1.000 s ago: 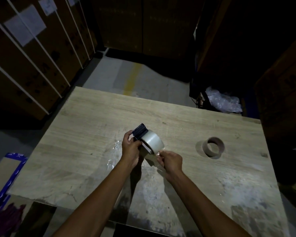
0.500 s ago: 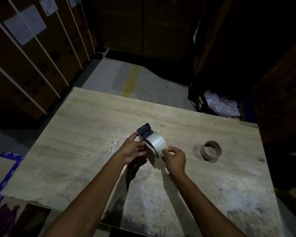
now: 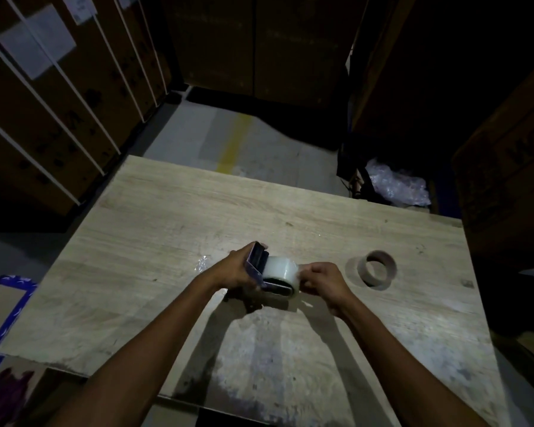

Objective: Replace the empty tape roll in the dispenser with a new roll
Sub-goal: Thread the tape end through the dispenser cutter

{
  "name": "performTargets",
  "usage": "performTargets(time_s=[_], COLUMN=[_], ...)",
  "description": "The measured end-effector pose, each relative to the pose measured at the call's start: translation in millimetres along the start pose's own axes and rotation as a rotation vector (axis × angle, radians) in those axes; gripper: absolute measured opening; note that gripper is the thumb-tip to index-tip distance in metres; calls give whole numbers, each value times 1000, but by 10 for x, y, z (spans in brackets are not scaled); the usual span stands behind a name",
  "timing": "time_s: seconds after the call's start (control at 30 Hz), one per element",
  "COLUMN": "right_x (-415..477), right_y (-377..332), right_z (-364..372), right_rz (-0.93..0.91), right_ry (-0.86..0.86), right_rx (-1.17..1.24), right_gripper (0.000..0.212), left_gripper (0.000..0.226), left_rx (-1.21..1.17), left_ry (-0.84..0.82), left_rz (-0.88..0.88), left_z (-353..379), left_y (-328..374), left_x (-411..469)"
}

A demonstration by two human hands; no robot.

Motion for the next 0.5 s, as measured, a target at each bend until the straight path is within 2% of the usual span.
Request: performTargets(time_s=[0.13,0.3,0.4,0.5], right_x=[32,38,48,68], right_y=[-109,-188,-185,-186], right_z=[20,130,176,202], right_rz=[-42,-141,-162,-157], right_ry=[28,182,220,221], right_rx=[-129,-377,-380,-377], right_gripper=[20,16,20,17], left_gripper=[65,66,80,74], left_rx=[20,8,-4,-21], left_ry=[119,230,294,325], left_rz=[10,2,-40,-31], left_z=[63,156,157,149], left_y=[-43,-110,-161,-169], left_x=[-78,-156,-186,-225])
Point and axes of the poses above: each hand's wrist, its own x-axis towards the middle knuckle, its own z-axis out of the palm, y = z × x, the point moved 5 cm from there along x, towards the middle knuckle, and after that the axes turned 14 degrees about x, right-handed, at the moved point
